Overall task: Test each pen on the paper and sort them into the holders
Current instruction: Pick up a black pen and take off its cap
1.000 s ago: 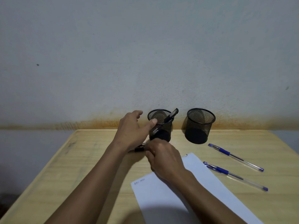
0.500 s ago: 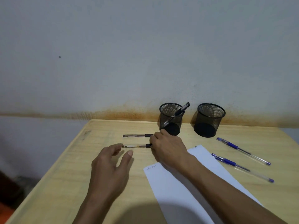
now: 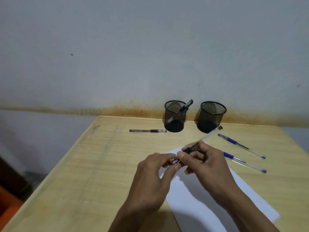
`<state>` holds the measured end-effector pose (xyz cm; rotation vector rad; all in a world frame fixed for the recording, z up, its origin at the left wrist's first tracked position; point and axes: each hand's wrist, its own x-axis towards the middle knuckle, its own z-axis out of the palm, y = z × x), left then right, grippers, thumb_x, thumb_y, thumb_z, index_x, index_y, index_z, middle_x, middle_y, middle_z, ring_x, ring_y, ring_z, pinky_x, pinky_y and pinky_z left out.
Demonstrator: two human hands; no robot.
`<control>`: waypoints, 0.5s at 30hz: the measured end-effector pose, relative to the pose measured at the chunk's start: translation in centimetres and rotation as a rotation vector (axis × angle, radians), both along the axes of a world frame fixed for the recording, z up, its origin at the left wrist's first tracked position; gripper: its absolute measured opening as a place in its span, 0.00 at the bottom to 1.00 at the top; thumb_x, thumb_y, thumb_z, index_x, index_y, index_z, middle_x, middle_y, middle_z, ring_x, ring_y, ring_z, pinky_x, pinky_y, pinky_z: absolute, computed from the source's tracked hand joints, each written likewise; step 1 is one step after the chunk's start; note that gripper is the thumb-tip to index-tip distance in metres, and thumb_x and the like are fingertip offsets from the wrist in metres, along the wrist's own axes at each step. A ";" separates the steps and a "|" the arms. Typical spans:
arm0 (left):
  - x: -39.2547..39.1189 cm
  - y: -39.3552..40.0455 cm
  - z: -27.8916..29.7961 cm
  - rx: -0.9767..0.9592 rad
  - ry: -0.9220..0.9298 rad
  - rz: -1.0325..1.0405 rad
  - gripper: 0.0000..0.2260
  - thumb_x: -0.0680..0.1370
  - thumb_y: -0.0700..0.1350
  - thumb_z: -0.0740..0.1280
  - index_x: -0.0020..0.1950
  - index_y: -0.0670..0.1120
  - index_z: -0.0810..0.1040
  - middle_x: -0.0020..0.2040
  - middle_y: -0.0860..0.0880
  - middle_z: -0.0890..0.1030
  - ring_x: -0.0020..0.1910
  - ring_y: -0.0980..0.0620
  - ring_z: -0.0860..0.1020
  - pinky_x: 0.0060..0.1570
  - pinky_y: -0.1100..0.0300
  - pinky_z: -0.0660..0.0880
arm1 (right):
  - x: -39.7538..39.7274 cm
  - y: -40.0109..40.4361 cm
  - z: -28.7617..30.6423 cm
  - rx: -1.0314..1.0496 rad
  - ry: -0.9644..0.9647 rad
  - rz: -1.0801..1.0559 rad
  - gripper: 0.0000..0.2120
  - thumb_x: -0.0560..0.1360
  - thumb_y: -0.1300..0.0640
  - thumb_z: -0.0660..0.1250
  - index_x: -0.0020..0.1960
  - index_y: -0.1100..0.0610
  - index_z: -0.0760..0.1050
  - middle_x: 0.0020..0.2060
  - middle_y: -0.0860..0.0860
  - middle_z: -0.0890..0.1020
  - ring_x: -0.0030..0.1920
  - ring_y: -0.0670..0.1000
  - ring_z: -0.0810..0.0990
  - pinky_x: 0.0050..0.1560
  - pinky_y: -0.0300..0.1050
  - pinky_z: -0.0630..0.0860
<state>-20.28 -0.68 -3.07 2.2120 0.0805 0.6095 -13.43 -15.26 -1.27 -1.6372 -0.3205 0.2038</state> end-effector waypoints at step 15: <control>-2.4 0.1 -0.2 0.109 -0.082 0.104 0.03 0.70 0.45 0.71 0.40 0.52 0.84 0.37 0.58 0.82 0.38 0.61 0.79 0.40 0.65 0.74 | 0.7 -4.4 -0.1 0.265 0.090 -0.246 0.08 0.77 0.57 0.72 0.40 0.59 0.83 0.29 0.53 0.78 0.28 0.46 0.72 0.29 0.33 0.71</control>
